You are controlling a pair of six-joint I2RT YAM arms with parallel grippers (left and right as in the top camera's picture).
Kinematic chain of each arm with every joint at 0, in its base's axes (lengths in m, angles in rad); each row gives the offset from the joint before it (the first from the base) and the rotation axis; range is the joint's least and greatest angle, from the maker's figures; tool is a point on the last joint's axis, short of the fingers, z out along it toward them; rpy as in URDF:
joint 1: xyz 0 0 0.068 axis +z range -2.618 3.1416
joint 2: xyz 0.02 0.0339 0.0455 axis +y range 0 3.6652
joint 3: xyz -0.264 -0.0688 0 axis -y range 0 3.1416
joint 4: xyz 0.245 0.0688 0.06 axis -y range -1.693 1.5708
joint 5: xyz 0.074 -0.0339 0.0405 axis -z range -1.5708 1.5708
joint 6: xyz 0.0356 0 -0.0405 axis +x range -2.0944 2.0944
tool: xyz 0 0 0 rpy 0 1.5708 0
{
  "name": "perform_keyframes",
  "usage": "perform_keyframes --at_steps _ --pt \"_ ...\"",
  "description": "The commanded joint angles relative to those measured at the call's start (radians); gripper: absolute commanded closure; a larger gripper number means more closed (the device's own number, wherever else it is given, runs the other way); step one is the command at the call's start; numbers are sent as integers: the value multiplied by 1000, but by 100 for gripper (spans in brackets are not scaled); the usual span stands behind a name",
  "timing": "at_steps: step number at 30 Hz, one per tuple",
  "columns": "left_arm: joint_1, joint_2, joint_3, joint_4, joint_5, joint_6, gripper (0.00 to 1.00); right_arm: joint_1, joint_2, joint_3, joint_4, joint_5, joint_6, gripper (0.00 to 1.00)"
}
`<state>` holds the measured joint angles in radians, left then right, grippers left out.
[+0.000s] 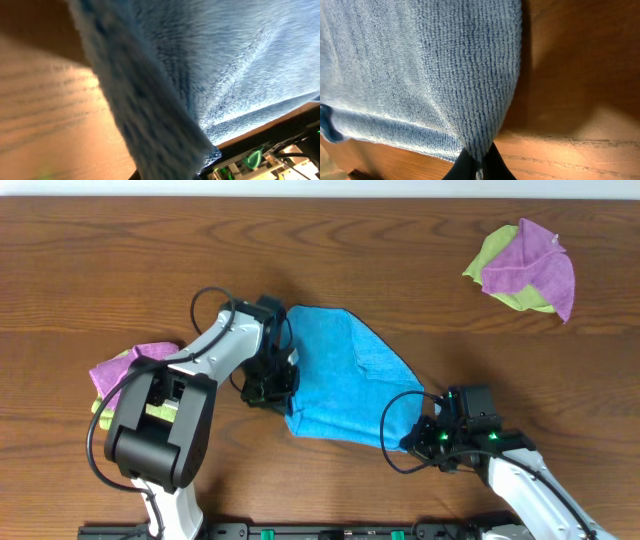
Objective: Fold the cloth
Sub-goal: 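Grasp the blue cloth corners with both grippers and lift it, then lay the blue cloth flat, right gripper pulling its right edge outward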
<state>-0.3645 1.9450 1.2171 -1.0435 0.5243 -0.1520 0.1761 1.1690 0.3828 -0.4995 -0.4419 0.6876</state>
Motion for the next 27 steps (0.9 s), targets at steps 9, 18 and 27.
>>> perform_keyframes --at_steps 9,18,27 --pt "18 9 -29 -45 -95 41 89 -8 -5 29 -54 135 -34 83" --pt "18 3 -29 -93 -113 69 76 -7 -7 124 -151 155 -89 38" --pt "21 -115 0 -85 -177 59 75 -5 -7 172 -154 132 -167 21"
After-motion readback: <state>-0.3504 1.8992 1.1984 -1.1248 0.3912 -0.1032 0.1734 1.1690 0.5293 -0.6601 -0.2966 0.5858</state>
